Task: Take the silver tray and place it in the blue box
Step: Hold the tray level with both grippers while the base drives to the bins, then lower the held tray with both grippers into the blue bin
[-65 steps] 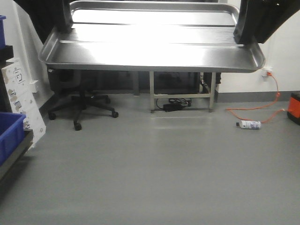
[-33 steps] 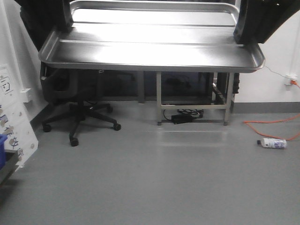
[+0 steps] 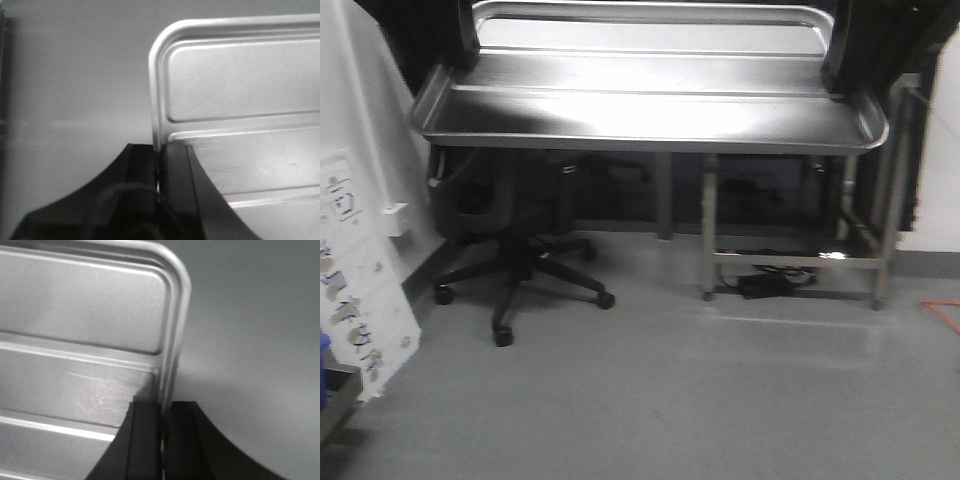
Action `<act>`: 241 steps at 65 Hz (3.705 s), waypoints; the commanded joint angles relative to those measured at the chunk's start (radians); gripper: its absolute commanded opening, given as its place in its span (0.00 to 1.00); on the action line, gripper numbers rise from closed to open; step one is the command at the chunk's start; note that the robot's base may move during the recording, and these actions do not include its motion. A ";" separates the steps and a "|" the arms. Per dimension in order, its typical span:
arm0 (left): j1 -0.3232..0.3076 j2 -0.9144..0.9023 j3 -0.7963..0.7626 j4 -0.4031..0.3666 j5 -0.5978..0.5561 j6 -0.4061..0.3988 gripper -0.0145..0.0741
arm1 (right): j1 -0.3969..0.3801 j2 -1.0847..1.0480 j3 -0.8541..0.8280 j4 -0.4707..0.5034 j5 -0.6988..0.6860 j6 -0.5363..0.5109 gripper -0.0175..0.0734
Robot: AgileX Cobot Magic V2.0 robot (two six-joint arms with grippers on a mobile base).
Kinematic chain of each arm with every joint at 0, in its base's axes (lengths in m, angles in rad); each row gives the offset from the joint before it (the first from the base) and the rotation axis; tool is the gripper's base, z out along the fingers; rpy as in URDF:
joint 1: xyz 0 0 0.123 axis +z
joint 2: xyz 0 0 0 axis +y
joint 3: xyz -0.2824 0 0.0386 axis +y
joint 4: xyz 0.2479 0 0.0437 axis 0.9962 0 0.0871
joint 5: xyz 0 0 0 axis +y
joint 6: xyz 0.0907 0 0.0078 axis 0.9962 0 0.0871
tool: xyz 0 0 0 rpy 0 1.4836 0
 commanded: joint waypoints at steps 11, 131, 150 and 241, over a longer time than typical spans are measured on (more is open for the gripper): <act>-0.010 -0.037 -0.032 0.033 -0.031 0.023 0.05 | 0.000 -0.033 -0.030 -0.026 -0.060 -0.022 0.26; -0.010 -0.037 -0.032 0.033 -0.031 0.023 0.05 | 0.000 -0.033 -0.030 -0.026 -0.060 -0.022 0.26; -0.010 -0.037 -0.032 0.029 -0.031 0.023 0.05 | 0.000 -0.033 -0.030 -0.026 -0.060 -0.022 0.26; -0.010 -0.037 -0.186 0.040 -0.103 0.062 0.05 | 0.000 -0.030 -0.236 -0.032 -0.072 -0.111 0.26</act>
